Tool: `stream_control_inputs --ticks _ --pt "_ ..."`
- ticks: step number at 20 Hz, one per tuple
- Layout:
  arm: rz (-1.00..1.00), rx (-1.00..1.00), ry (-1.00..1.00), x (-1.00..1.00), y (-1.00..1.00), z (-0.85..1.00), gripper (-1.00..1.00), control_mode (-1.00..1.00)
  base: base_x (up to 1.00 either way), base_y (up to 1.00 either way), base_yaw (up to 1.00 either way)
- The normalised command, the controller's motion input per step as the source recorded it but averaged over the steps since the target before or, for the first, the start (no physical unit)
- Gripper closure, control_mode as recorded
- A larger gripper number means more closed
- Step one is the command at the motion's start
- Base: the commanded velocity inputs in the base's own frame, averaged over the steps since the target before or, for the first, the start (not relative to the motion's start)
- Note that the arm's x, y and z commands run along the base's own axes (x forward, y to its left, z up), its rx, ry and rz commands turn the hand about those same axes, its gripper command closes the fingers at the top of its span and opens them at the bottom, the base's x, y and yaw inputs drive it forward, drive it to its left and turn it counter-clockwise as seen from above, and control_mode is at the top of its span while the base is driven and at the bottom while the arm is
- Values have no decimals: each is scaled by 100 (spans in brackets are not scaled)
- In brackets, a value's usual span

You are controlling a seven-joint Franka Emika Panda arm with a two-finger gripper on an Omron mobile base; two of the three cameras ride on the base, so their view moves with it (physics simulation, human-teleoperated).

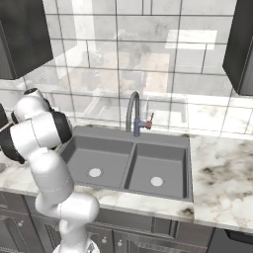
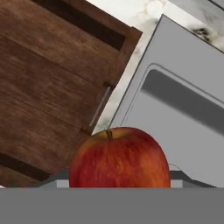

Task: Pick up all produce items and place them in the sink. Turn on the sink faucet to wash them. Then turn the sink off and put them in the tray.

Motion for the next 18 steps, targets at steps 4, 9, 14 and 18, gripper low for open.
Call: stream_control_inputs --ticks 4,9,14,18 --pt "0 0 7 39 33 -16 100 -100 0 0 0" --pt "0 0 7 49 32 -15 100 -100 0 0 0" --pt "0 0 9 50 32 -12 100 -100 0 0 0" --pt "0 -2 5 41 30 -20 100 -100 0 0 0"
